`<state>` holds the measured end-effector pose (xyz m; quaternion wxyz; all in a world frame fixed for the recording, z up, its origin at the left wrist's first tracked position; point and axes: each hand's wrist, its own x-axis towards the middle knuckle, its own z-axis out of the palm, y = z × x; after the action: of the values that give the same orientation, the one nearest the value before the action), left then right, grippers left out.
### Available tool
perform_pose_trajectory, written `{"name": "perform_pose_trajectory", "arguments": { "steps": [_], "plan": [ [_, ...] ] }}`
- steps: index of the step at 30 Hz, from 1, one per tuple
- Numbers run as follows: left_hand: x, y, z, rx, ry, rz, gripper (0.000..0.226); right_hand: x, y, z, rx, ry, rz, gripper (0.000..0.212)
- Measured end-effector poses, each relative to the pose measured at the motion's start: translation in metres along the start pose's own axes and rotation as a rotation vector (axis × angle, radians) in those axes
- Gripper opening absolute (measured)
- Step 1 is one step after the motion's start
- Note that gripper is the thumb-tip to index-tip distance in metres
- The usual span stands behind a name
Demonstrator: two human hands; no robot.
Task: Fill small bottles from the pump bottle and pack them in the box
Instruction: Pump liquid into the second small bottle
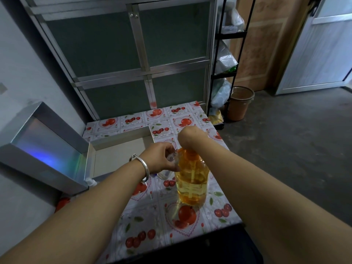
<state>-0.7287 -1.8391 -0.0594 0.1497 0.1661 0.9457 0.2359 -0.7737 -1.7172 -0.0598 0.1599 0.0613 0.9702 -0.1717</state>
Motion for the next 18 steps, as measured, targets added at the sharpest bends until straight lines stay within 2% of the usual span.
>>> {"name": "perform_pose_trajectory", "arguments": {
  "steps": [12,16,18],
  "plan": [
    [0.0002,0.0006,0.0021,-0.016,0.021,-0.017,0.035,-0.0042,0.0016,-0.0017,0.001,0.022,-0.018,0.002],
    [-0.0004,0.0000,0.0028,-0.025,0.016,-0.012,0.032,-0.0020,0.0030,-0.0019,0.107,-0.034,-0.041,0.028],
    [-0.0009,-0.0006,0.0014,-0.024,0.017,-0.007,0.033,-0.0014,0.0031,-0.0041,0.146,-0.034,-0.066,0.032]
  ]
}}
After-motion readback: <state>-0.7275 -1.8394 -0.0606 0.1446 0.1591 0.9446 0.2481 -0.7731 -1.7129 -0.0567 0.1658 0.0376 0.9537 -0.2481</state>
